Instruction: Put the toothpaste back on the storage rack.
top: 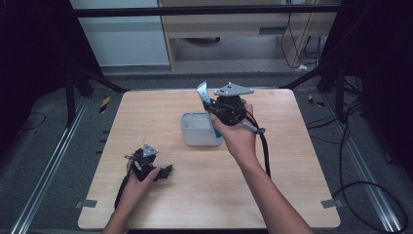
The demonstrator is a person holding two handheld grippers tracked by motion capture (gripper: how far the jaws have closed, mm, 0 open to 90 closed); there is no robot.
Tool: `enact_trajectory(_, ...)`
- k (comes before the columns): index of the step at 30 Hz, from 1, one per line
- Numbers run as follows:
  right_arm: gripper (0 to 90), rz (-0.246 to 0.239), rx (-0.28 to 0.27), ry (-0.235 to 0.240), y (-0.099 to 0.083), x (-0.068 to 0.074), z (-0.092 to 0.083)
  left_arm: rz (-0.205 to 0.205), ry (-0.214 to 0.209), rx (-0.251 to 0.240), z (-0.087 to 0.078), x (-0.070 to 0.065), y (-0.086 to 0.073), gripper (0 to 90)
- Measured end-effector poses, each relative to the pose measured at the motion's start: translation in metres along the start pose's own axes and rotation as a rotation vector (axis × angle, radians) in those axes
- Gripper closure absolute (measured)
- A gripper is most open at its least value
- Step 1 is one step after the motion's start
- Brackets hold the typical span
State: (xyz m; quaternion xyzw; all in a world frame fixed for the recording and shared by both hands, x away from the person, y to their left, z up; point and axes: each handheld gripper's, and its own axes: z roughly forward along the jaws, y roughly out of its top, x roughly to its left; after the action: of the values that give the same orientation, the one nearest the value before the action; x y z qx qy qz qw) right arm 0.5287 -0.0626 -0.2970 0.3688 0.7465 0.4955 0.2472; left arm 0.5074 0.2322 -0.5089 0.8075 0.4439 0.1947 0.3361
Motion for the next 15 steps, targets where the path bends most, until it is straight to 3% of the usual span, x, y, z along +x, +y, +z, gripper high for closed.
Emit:
enact_trajectory(7, 79.0, 0.010, -0.040, -0.028, 0.010, 0.006, 0.003, 0.001, 0.002, 0.000, 0.000, 0.000, 0.000, 0.0)
enact_trajectory(15, 79.0, 0.011, -0.046, -0.047, 0.017, 0.005, 0.010, 0.003, 0.000, 0.001, 0.000, 0.000, 0.000, 0.0)
